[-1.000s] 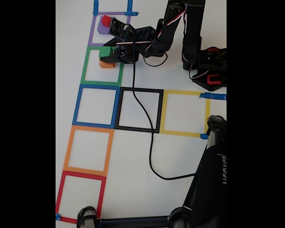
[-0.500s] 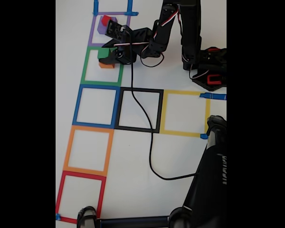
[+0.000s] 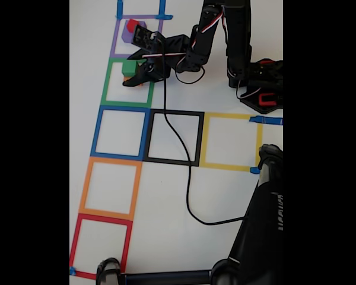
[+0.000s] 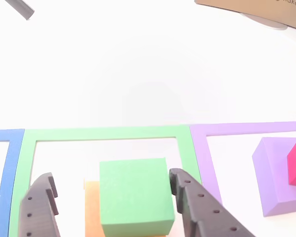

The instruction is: Tower of hanoi

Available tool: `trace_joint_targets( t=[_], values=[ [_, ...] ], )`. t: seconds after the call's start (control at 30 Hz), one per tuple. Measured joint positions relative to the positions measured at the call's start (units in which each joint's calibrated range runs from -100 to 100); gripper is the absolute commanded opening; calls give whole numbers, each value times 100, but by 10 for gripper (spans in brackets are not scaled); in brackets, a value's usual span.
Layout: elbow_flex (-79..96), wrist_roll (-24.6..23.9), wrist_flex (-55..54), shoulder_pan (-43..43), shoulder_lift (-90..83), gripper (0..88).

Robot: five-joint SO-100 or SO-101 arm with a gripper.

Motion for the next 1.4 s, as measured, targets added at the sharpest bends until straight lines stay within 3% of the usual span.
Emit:
trace_joint_targets(
  t=[0.27, 0.47, 0.77, 1.07, 1.27, 1.4],
  values=[
    [124, 36, 637, 140, -1022, 193],
    [168, 36, 2273, 468, -2415, 13],
    [-416, 0, 5990, 772, -4880, 13],
    [-3143, 36, 10238, 1229, -5538, 13],
    [-5091, 36, 12301, 1931, -5513, 13],
    [-6127, 36, 13059, 2317, -5378, 13]
  ],
)
